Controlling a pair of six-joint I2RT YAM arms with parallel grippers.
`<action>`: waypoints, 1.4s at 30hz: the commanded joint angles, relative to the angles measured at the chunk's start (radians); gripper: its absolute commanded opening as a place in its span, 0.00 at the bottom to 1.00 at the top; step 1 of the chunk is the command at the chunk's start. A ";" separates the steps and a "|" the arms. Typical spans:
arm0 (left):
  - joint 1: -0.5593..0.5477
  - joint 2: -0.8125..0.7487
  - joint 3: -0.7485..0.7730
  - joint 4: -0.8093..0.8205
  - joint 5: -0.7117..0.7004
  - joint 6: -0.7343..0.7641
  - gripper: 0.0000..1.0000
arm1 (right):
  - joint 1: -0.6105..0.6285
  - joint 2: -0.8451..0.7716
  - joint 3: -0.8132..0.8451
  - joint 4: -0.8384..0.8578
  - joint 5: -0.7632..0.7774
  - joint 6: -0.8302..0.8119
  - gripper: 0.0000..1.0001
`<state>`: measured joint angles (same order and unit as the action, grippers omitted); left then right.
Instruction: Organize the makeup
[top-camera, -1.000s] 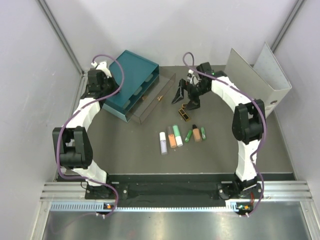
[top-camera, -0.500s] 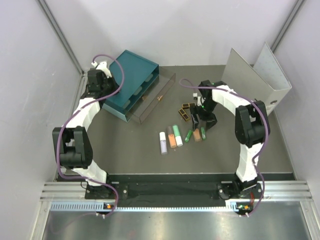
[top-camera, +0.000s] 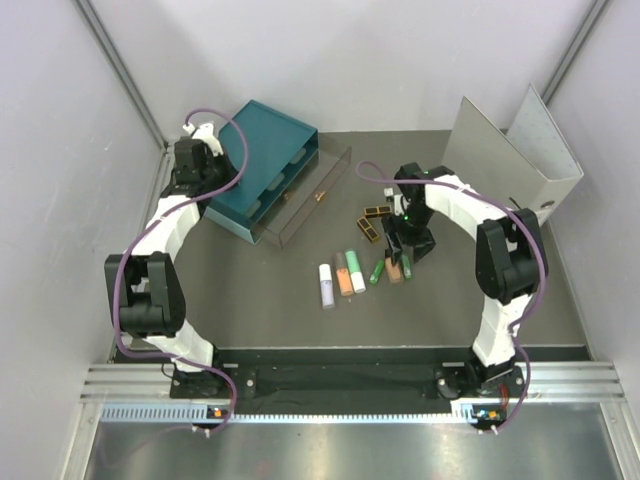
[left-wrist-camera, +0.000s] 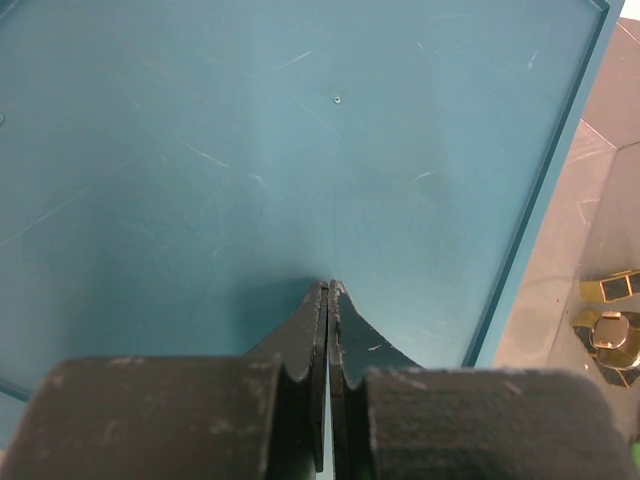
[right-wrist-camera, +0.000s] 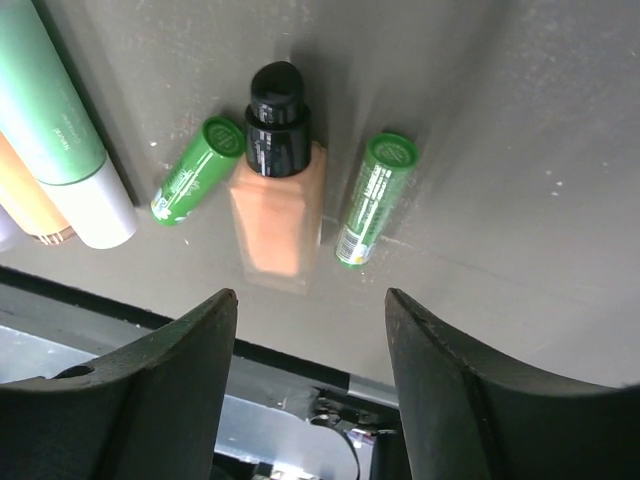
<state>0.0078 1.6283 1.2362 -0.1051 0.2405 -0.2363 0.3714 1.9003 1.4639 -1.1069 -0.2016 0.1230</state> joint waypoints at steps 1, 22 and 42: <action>-0.005 0.061 -0.035 -0.182 0.029 0.005 0.00 | 0.050 0.009 0.032 0.024 0.050 -0.034 0.61; -0.005 0.070 -0.037 -0.232 0.011 0.061 0.00 | 0.149 0.151 0.073 0.019 0.130 -0.040 0.33; -0.003 0.099 -0.020 -0.223 0.025 0.046 0.00 | 0.179 0.055 0.425 -0.061 0.025 -0.045 0.00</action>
<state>0.0105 1.6459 1.2507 -0.1112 0.2680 -0.2031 0.5343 2.0136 1.7420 -1.1603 -0.1253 0.0849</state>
